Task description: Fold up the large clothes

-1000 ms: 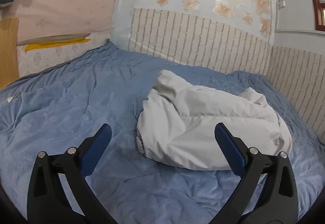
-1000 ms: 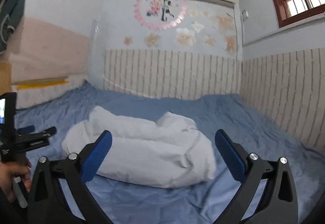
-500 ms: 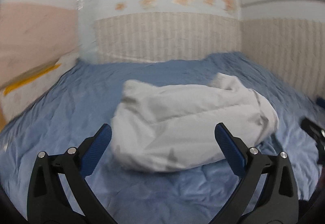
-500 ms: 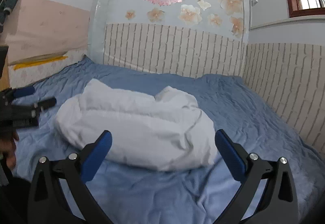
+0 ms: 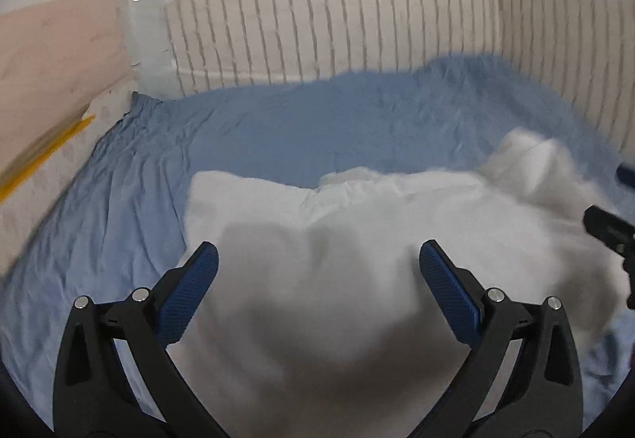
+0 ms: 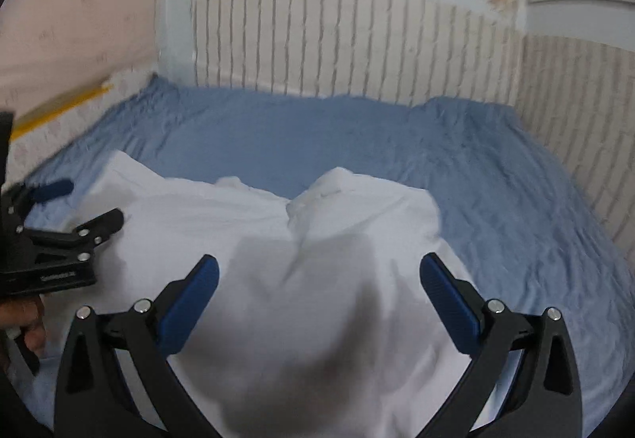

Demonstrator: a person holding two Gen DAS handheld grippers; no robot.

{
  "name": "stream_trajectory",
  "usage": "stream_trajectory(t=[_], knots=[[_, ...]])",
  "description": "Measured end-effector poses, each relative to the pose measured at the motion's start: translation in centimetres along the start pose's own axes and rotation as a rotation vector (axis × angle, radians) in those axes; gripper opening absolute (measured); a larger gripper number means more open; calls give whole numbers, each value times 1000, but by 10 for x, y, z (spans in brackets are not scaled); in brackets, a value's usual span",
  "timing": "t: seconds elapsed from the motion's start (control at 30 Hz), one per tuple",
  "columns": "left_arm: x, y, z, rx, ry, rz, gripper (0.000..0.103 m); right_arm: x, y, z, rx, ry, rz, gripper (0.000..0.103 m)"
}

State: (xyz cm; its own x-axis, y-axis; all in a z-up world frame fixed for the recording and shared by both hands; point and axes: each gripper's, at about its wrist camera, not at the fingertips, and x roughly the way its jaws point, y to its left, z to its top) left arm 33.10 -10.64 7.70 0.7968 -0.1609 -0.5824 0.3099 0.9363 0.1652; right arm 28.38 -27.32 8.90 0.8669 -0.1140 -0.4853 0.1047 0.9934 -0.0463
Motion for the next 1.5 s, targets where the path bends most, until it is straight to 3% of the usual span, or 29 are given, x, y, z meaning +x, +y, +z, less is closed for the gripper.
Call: stream_trajectory(t=[0.13, 0.2, 0.27, 0.4, 0.5, 0.63, 0.8, 0.97, 1.1, 1.17, 1.23, 1.3, 1.33, 1.37, 1.4, 1.5], knots=[[72, 17, 16, -11, 89, 67, 100, 77, -6, 12, -41, 124, -5, 101], [98, 28, 17, -30, 125, 67, 100, 115, -21, 16, 31, 208, 57, 102], [120, 36, 23, -27, 148, 55, 100, 140, -27, 21, 60, 238, 71, 102], [148, 34, 38, -4, 149, 56, 100, 178, -25, 28, 28, 259, 23, 102], [171, 44, 49, -65, 151, 19, 100, 199, -32, 31, 68, 252, 22, 102], [207, 54, 57, -134, 170, -15, 100, 227, -48, 38, 162, 249, 62, 102], [250, 54, 67, -175, 249, -61, 100, 257, -60, 44, 232, 273, 96, 102], [264, 56, 56, -225, 268, -78, 100, 274, -60, 47, 239, 297, 114, 102], [254, 40, 52, -156, 239, -33, 100, 261, -50, 41, 195, 290, 62, 102], [243, 39, 50, -123, 221, -59, 100, 239, -48, 36, 174, 260, 68, 101], [219, 53, 45, -154, 232, -114, 100, 211, -57, 34, 165, 278, 117, 101], [179, 73, 39, -261, 212, -136, 99, 157, -74, 33, 192, 196, 154, 101], [157, 83, 34, -321, 198, -203, 99, 115, -86, 28, 206, 129, 194, 101], [121, 95, 23, -381, 172, -323, 100, 81, -96, 20, 201, 92, 205, 101], [84, 102, 10, -362, 137, -375, 100, 52, -104, 10, 189, 68, 195, 101], [-1, 107, -40, -202, 83, -239, 100, -17, -131, -41, 140, 91, 97, 101]])
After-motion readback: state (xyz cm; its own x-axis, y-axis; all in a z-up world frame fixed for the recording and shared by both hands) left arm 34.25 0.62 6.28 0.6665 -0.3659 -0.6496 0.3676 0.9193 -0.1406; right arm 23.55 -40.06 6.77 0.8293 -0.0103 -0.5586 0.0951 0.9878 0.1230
